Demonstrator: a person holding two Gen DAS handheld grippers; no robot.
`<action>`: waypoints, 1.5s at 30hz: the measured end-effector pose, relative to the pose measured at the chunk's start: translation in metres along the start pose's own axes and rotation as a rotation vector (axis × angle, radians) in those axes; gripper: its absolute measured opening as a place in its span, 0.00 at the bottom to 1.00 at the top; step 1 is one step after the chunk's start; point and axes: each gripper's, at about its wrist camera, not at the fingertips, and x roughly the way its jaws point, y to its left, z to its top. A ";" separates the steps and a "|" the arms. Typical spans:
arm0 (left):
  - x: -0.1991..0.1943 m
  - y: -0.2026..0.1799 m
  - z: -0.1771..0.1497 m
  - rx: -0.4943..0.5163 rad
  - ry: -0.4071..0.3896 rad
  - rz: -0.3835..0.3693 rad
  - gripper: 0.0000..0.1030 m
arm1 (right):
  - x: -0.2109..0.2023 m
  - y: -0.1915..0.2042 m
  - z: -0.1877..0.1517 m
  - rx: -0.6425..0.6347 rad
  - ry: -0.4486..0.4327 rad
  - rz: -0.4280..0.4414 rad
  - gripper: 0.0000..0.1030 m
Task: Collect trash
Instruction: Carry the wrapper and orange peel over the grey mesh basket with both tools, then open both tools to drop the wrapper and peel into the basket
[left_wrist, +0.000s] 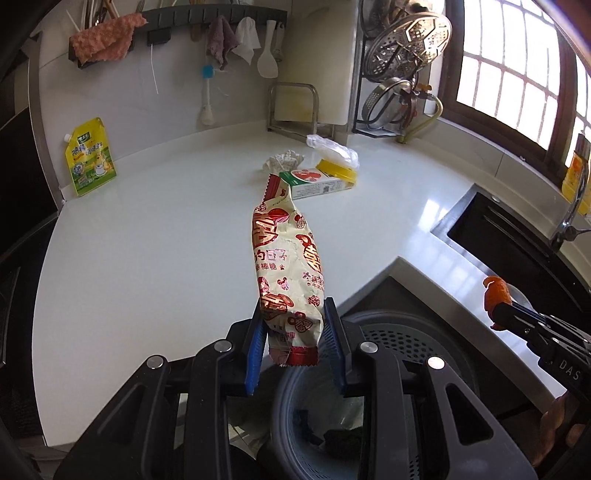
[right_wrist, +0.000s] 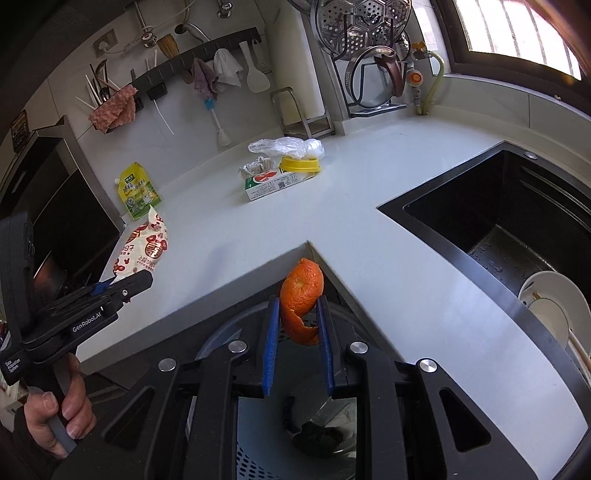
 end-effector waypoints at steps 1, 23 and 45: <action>-0.002 -0.008 -0.006 0.009 0.006 -0.006 0.28 | -0.004 -0.001 -0.007 -0.003 0.004 -0.002 0.19; 0.007 -0.050 -0.106 0.046 0.150 -0.065 0.29 | 0.002 0.000 -0.092 -0.025 0.102 0.038 0.19; 0.015 -0.035 -0.110 -0.016 0.174 -0.068 0.60 | 0.008 -0.010 -0.090 0.011 0.096 0.034 0.43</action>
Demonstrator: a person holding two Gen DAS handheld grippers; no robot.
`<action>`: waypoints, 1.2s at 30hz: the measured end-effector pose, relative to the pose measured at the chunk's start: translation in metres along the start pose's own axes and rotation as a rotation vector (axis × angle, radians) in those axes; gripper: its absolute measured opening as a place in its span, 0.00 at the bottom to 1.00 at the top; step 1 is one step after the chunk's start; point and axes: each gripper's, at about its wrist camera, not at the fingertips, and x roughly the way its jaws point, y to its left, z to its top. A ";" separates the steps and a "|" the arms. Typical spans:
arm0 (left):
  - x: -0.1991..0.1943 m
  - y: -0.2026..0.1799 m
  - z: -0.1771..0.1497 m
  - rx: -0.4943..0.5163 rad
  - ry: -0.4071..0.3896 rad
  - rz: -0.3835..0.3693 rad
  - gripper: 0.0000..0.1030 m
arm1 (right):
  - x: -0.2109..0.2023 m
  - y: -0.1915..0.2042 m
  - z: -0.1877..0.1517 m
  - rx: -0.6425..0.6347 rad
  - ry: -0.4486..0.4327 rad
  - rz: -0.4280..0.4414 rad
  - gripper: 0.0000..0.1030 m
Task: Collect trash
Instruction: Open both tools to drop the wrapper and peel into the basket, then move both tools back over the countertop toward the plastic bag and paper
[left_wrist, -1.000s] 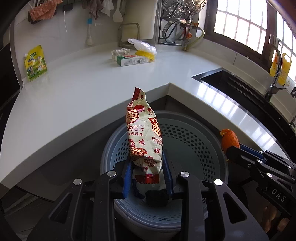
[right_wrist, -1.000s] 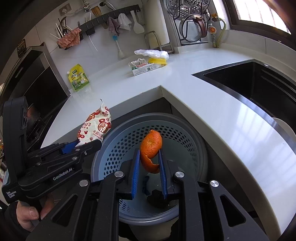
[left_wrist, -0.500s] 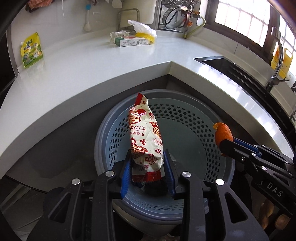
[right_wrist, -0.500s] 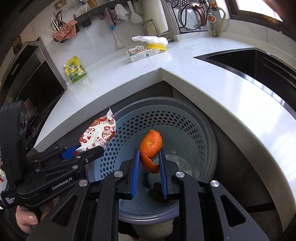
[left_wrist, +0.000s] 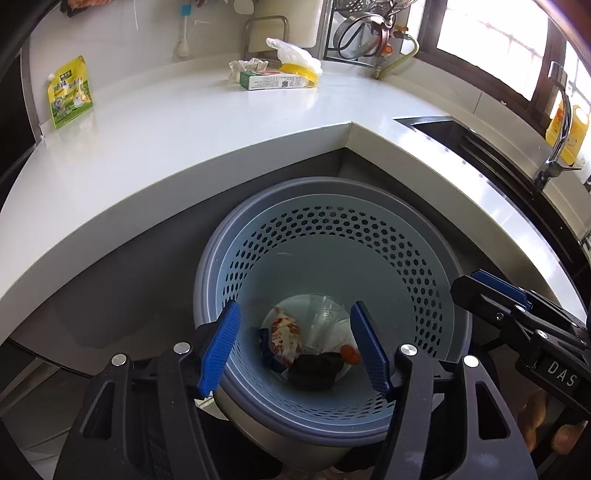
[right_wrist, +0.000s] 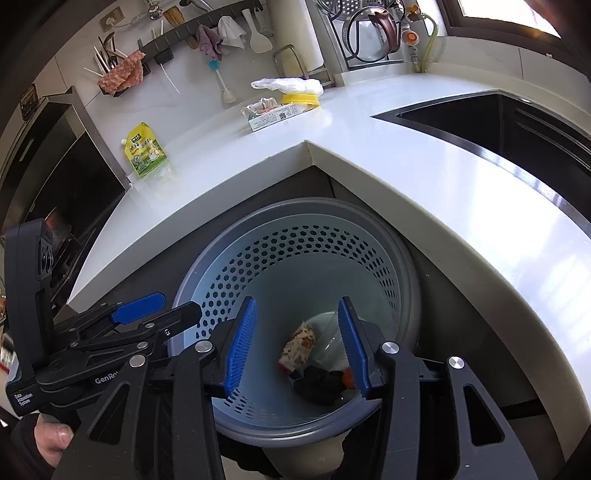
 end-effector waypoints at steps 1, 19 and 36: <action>0.000 0.001 0.000 -0.004 0.002 0.002 0.61 | 0.000 0.000 0.000 0.001 0.001 0.001 0.43; -0.001 0.022 0.010 -0.053 -0.026 0.051 0.80 | 0.003 -0.003 0.005 0.003 -0.010 0.024 0.54; -0.014 0.057 0.120 -0.034 -0.227 0.118 0.93 | 0.013 0.022 0.117 -0.158 -0.134 0.005 0.68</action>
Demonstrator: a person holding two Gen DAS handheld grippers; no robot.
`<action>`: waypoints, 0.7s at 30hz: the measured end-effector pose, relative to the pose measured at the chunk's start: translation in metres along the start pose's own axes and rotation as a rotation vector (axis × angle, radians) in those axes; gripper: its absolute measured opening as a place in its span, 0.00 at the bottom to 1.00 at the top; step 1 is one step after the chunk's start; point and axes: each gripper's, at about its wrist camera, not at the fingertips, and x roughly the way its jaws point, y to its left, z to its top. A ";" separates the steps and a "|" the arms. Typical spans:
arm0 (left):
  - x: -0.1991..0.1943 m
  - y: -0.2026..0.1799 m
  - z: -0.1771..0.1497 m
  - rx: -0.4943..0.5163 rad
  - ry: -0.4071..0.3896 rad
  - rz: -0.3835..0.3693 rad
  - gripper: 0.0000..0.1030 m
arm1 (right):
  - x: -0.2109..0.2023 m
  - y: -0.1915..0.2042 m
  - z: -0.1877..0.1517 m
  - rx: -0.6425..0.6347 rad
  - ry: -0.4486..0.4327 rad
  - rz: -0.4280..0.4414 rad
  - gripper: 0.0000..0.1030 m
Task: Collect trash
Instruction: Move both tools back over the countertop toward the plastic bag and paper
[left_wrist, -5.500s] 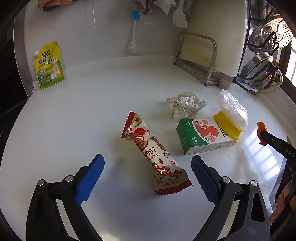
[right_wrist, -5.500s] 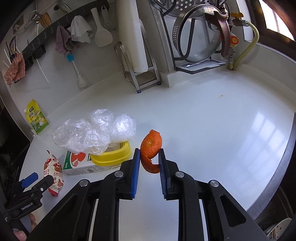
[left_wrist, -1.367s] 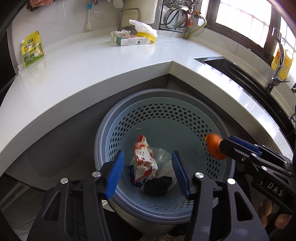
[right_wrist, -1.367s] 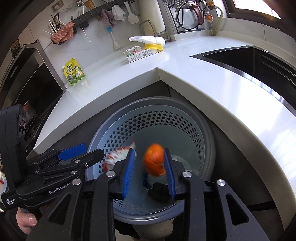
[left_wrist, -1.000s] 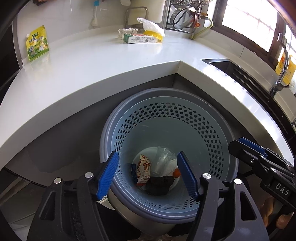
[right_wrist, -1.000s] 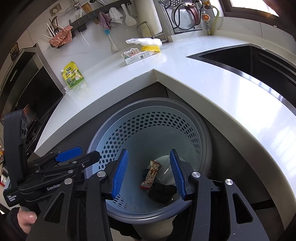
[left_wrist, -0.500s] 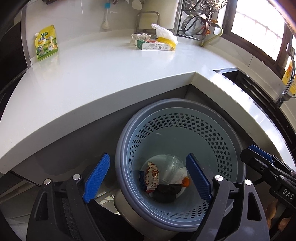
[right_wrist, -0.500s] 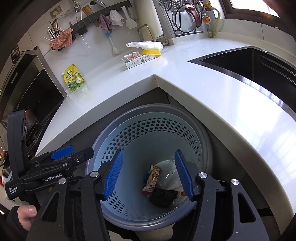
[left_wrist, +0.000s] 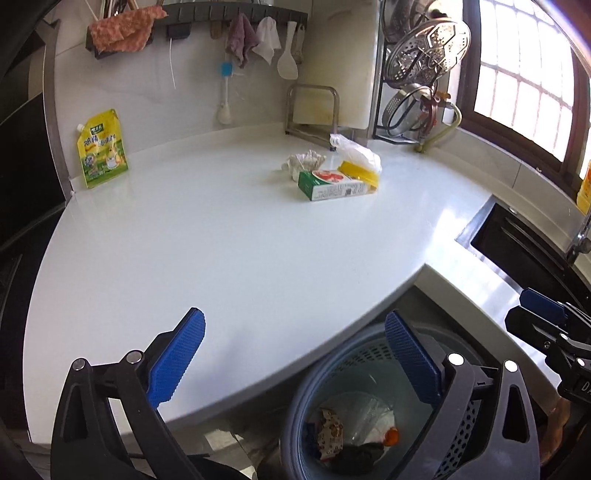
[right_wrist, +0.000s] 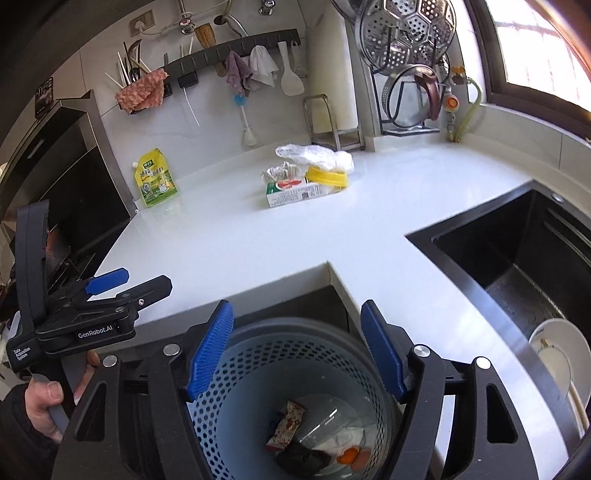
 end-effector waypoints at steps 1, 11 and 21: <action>0.003 0.003 0.008 0.001 -0.010 0.003 0.93 | 0.004 -0.001 0.009 -0.001 -0.008 0.003 0.69; 0.047 0.028 0.074 -0.002 -0.061 0.046 0.94 | 0.075 -0.015 0.097 -0.017 -0.018 -0.012 0.69; 0.099 0.043 0.106 -0.033 -0.030 0.039 0.94 | 0.154 -0.008 0.148 -0.119 0.008 -0.068 0.69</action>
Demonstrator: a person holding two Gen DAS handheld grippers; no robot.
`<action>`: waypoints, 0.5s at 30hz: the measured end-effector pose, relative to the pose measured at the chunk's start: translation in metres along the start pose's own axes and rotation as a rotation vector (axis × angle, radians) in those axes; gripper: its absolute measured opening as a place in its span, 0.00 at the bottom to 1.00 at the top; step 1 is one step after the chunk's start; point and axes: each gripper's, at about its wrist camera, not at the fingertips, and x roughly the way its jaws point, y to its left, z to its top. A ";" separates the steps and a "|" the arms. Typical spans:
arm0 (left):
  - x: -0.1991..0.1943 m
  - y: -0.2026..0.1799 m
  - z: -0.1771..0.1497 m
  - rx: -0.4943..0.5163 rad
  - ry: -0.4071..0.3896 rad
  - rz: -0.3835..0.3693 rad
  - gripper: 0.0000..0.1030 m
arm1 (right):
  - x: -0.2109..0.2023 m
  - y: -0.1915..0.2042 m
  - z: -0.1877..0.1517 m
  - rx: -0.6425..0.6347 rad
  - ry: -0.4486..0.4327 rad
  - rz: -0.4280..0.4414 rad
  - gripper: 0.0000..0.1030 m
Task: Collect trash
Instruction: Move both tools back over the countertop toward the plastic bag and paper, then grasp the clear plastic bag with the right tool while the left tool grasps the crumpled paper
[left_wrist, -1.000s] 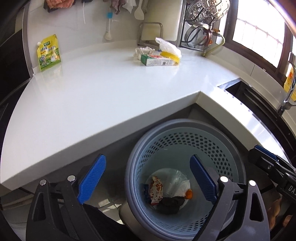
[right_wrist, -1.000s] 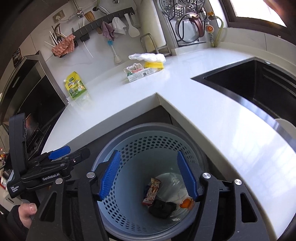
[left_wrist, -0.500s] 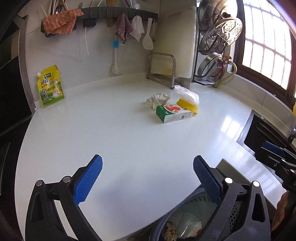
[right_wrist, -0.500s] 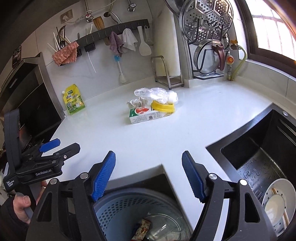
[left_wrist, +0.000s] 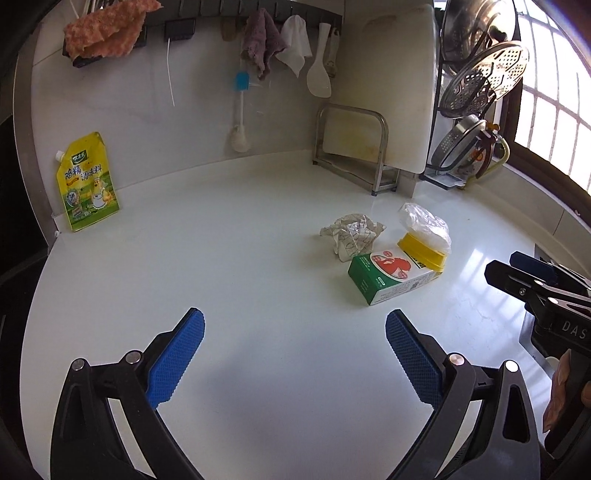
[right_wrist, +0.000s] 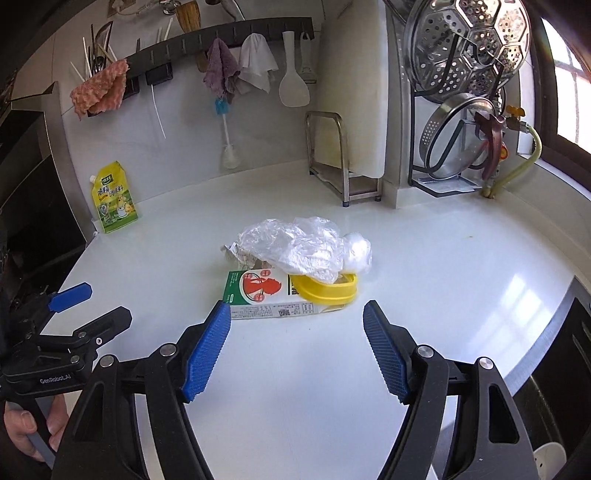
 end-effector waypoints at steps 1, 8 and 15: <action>0.004 0.000 0.002 -0.002 0.004 -0.006 0.94 | 0.007 0.002 0.003 -0.014 0.001 -0.004 0.69; 0.018 -0.003 0.003 0.005 0.008 -0.023 0.94 | 0.045 0.017 0.019 -0.103 0.015 -0.046 0.69; 0.032 -0.003 0.005 -0.004 0.042 -0.044 0.94 | 0.076 0.021 0.030 -0.146 0.025 -0.110 0.69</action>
